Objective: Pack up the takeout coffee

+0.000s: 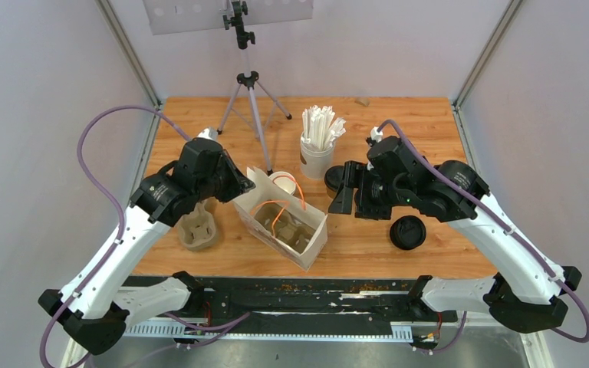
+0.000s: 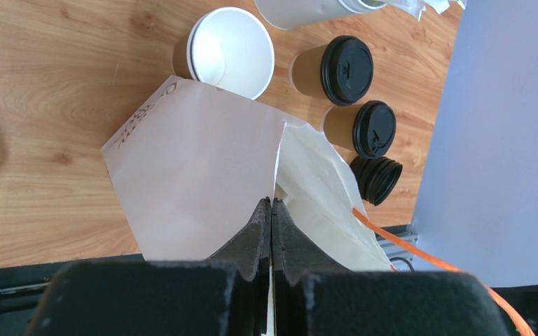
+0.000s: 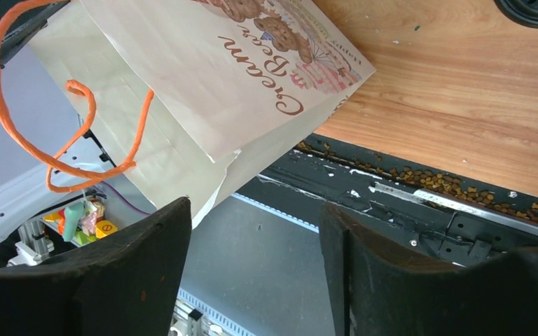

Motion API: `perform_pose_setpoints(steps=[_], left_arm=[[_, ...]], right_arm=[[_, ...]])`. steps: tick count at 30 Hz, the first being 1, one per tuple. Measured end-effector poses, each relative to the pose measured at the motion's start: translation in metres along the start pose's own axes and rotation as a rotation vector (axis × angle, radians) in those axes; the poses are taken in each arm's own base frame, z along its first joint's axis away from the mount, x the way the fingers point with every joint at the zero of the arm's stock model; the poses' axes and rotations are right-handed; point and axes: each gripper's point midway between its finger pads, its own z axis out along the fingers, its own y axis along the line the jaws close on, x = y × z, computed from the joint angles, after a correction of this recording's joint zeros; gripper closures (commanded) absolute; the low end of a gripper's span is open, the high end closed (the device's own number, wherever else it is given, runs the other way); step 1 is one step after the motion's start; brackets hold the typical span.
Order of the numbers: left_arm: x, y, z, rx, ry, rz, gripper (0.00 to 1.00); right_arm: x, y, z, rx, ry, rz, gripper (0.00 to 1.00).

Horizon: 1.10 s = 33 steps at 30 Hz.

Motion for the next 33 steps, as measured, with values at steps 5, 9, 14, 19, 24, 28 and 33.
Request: perform_pose_setpoints(steps=[5, 9, 14, 19, 24, 28, 33], left_arm=[[0.002, 0.005, -0.003, -0.001, -0.012, -0.035, 1.00], [0.004, 0.008, -0.001, -0.010, -0.005, -0.042, 1.00], [0.005, 0.009, 0.000, -0.013, -0.003, -0.039, 1.00], [0.006, 0.010, -0.001, -0.010, -0.003, -0.037, 0.95], [0.010, 0.012, -0.003, -0.006, 0.012, -0.027, 0.85], [0.012, 0.014, -0.006, -0.008, 0.023, -0.003, 0.68], [0.012, 0.016, -0.017, -0.015, 0.037, 0.065, 0.51]], right_arm=[[0.004, 0.004, 0.001, -0.015, 0.025, 0.017, 0.43], [0.008, 0.011, 0.011, -0.018, 0.074, 0.053, 0.52], [0.027, 0.006, 0.032, 0.020, 0.155, 0.130, 0.61], [0.036, 0.002, 0.048, 0.042, 0.183, 0.190, 0.70], [0.030, 0.009, 0.056, 0.037, 0.166, 0.199, 0.96], [0.019, 0.010, 0.062, 0.070, 0.139, 0.178, 1.00], [0.010, 0.003, 0.057, 0.098, 0.104, 0.092, 0.99]])
